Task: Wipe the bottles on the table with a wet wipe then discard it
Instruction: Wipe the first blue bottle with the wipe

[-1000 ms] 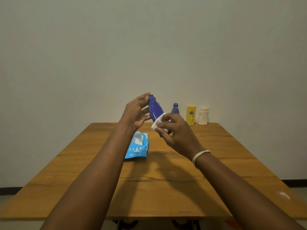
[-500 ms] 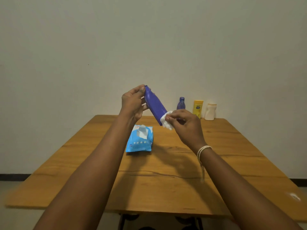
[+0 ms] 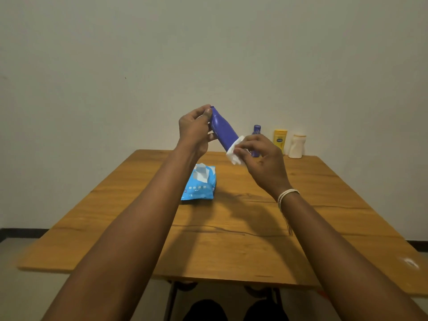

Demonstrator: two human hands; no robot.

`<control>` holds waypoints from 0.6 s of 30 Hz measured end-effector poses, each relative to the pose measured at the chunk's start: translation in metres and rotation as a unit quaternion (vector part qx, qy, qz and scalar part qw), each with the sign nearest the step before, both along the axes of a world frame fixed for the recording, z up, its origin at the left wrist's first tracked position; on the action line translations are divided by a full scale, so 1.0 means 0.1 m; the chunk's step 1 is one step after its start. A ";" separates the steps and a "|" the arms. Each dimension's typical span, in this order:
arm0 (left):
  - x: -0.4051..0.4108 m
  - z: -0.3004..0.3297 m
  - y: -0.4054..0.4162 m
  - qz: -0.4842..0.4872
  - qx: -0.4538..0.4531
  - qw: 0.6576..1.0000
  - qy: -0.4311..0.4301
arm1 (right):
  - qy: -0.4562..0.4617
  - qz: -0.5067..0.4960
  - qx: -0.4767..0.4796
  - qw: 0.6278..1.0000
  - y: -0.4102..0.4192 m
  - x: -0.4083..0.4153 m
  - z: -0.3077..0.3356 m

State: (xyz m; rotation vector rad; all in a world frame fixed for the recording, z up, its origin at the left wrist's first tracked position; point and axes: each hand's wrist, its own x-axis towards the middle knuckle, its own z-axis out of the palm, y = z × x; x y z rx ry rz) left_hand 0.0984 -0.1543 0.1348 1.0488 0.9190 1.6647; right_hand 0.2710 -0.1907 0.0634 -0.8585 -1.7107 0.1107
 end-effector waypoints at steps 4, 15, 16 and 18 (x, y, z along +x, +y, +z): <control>0.07 -0.07 -0.04 -0.067 0.008 0.998 0.012 | 0.175 0.039 -0.156 0.971 0.08 0.00 0.08; 0.13 -0.01 -0.01 -0.115 0.071 0.972 -0.191 | 0.181 0.107 -0.176 0.962 -0.02 -0.04 0.14; 0.11 -0.01 0.00 -0.108 0.070 0.972 -0.198 | 0.200 0.118 -0.192 0.954 -0.07 -0.02 0.03; 0.13 -0.04 -0.02 -0.102 0.065 0.977 -0.173 | 0.252 0.132 -0.219 0.933 -0.13 -0.01 -0.07</control>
